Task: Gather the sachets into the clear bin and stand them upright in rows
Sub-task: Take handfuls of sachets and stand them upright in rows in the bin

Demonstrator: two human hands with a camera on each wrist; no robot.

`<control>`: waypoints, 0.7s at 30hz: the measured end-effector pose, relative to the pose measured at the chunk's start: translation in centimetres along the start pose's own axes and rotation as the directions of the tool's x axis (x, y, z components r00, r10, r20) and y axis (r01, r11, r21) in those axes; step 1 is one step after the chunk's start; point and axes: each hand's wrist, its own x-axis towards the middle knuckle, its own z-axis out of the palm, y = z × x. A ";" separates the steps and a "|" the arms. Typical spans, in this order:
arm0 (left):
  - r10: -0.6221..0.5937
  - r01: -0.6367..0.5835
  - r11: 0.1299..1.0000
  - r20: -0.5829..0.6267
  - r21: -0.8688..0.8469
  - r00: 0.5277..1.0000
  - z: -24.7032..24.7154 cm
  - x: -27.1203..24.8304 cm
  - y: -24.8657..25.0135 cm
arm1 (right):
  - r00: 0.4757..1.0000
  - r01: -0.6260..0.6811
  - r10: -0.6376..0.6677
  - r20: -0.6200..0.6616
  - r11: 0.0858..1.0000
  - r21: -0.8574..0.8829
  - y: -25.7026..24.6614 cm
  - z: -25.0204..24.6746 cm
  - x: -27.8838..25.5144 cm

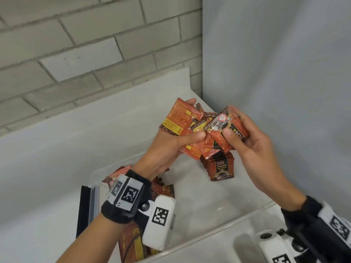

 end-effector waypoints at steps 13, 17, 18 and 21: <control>-0.072 0.073 0.997 0.011 -0.038 0.997 -0.7 -0.2 0.2 | 0.985 -0.166 0.168 0.039 0.985 -0.054 0.1 -0.1 0.0; -0.060 0.061 0.996 0.022 -0.067 0.998 -0.2 -0.2 0.1 | 0.979 -0.193 0.194 0.066 0.981 -0.029 0.2 -0.1 0.1; -0.061 0.062 0.996 0.023 -0.065 0.998 -0.2 -0.2 0.1 | 0.978 -0.199 0.200 0.065 0.980 -0.020 0.2 -0.1 0.1; -0.074 0.087 0.985 0.092 -0.152 0.993 -0.3 -0.3 0.3 | 0.974 -0.223 0.222 0.044 0.975 0.019 0.5 -0.1 0.3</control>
